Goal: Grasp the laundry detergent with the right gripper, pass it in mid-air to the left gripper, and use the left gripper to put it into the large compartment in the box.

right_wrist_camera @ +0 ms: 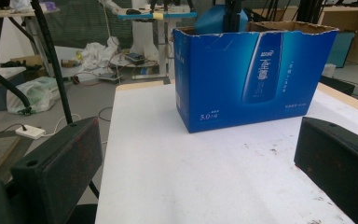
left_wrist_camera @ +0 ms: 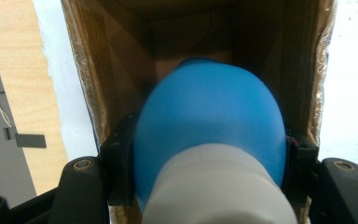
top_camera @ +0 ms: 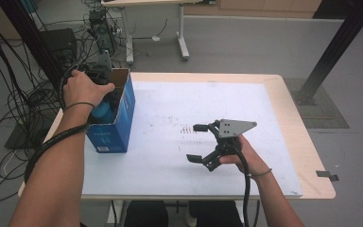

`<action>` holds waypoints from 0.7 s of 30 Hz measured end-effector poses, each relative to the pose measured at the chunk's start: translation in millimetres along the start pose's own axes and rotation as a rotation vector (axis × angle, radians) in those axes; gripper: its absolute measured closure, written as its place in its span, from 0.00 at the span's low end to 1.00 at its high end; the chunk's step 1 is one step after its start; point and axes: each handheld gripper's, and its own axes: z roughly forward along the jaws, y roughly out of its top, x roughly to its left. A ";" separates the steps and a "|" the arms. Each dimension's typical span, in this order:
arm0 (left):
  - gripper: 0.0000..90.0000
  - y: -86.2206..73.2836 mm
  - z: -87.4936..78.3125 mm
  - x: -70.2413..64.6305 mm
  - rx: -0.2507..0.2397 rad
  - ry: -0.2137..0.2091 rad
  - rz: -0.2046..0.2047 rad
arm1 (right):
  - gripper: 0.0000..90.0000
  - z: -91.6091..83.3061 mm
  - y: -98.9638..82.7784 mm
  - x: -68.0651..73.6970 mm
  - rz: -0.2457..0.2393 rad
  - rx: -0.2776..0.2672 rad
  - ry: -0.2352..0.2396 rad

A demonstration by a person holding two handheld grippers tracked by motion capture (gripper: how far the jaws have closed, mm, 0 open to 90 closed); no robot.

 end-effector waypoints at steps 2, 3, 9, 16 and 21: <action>0.42 1.4 1.4 -0.4 0.010 0.001 0.000 | 0.01 -0.2 -0.2 0.2 -0.001 0.000 -0.001; 0.42 1.4 1.4 -0.4 0.010 0.001 0.000 | 0.01 -0.3 -0.6 0.3 0.002 0.000 -0.002; 0.42 1.9 5.5 -1.1 0.017 0.001 0.002 | 0.01 -0.7 -1.0 0.8 0.002 0.001 -0.002; 0.42 4.0 7.9 -3.2 0.023 0.004 0.005 | 0.01 -1.8 -0.4 0.9 0.000 0.000 -0.004; 0.42 4.5 9.5 -2.2 0.024 -0.002 0.003 | 0.01 -1.5 -0.1 1.0 0.000 0.001 -0.003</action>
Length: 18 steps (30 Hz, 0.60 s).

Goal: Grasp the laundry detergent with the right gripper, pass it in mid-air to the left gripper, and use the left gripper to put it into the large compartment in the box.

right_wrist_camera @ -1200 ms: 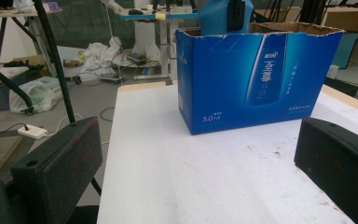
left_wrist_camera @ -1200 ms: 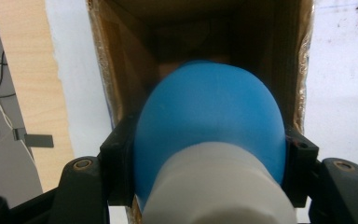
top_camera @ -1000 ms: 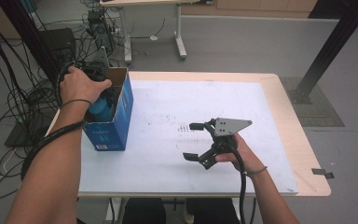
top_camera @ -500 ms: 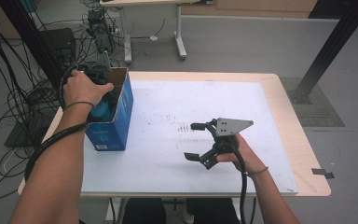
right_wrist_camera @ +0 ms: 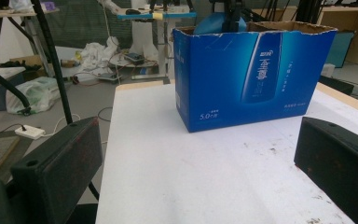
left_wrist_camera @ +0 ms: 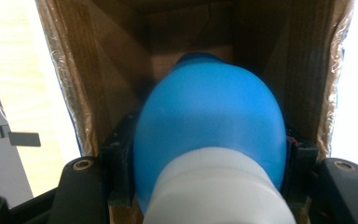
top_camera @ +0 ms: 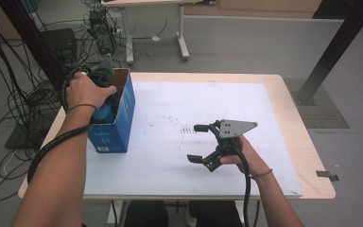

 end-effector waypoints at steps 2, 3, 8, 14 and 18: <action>0.42 0.0 1.0 0.2 0.000 0.000 0.002 | 0.01 0.2 -0.4 -0.1 0.002 0.000 0.000; 0.42 0.1 2.2 0.5 0.001 0.000 0.001 | 0.01 0.3 -0.5 -0.1 0.001 0.002 -0.001; 0.42 0.6 6.2 1.9 0.006 -0.002 0.000 | 0.01 0.0 -0.9 -0.1 0.003 0.000 -0.001; 0.42 0.8 6.5 3.4 0.003 -0.005 0.000 | 0.01 0.8 -1.0 -0.4 0.005 0.003 -0.001; 0.42 1.1 7.8 2.5 0.001 -0.003 0.002 | 0.01 1.4 -0.9 -0.2 0.004 0.003 -0.001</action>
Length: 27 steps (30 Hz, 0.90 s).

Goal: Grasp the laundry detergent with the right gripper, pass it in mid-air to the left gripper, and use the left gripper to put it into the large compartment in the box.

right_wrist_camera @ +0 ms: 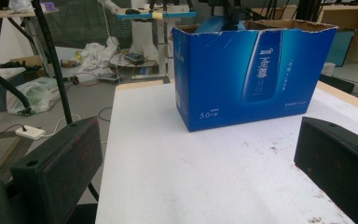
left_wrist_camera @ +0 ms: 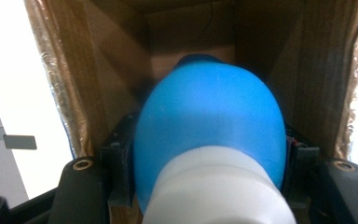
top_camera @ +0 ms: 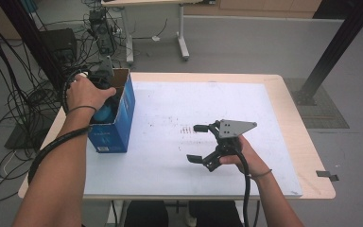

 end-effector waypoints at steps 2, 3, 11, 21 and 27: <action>0.42 -0.5 0.9 0.8 -0.004 -0.002 -0.001 | 0.01 0.0 -0.5 -0.1 0.002 -0.002 0.001; 0.42 -0.6 1.3 1.3 -0.005 -0.003 -0.001 | 0.01 -0.2 -0.6 -0.1 0.002 0.000 0.000; 0.42 -0.7 1.8 -0.2 -0.007 -0.001 -0.003 | 0.01 -0.9 -1.0 0.0 0.003 0.000 -0.001; 0.42 -0.7 1.5 0.7 -0.003 -0.003 0.000 | 0.01 -1.6 -1.3 0.3 0.003 0.000 -0.005; 0.42 -1.7 1.2 1.2 -0.004 -0.004 -0.001 | 0.01 -1.4 -0.9 0.4 0.003 0.000 -0.004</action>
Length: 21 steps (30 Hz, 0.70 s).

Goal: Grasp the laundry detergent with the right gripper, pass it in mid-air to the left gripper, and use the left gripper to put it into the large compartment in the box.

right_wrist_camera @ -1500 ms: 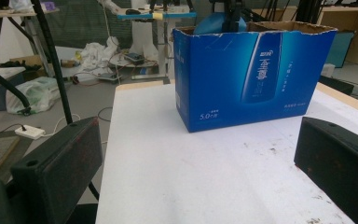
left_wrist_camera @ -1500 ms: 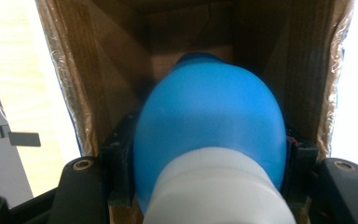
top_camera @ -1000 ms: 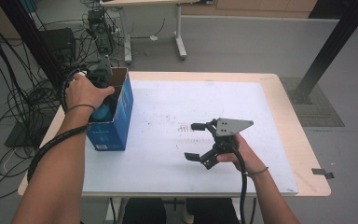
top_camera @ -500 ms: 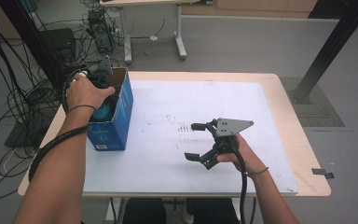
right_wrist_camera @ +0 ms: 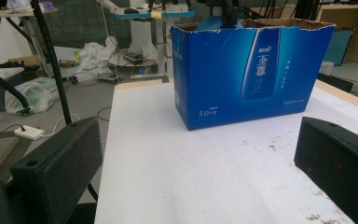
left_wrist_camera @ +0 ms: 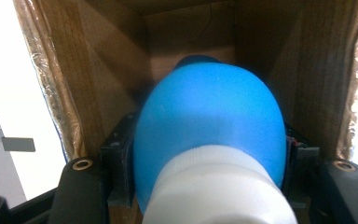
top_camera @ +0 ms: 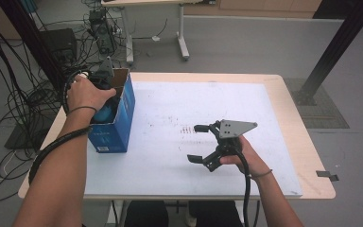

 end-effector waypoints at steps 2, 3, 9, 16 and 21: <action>0.42 -0.1 -0.1 0.2 0.000 0.000 -0.001 | 0.01 -0.1 0.2 -0.1 -0.002 -0.001 0.001; 0.42 -0.1 -0.1 0.2 0.000 0.000 -0.001 | 0.01 -0.1 0.2 -0.1 -0.002 -0.001 0.001; 0.42 -0.6 0.1 0.4 -0.004 0.001 -0.007 | 0.01 -0.3 0.6 -0.2 -0.002 -0.001 -0.001; 0.42 -0.5 -0.1 0.7 -0.001 0.000 -0.010 | 0.01 -0.8 1.0 -0.2 -0.002 -0.001 -0.002; 0.42 -0.3 0.0 -1.1 0.000 0.004 -0.009 | 0.01 -1.1 1.5 -0.3 -0.003 -0.001 -0.002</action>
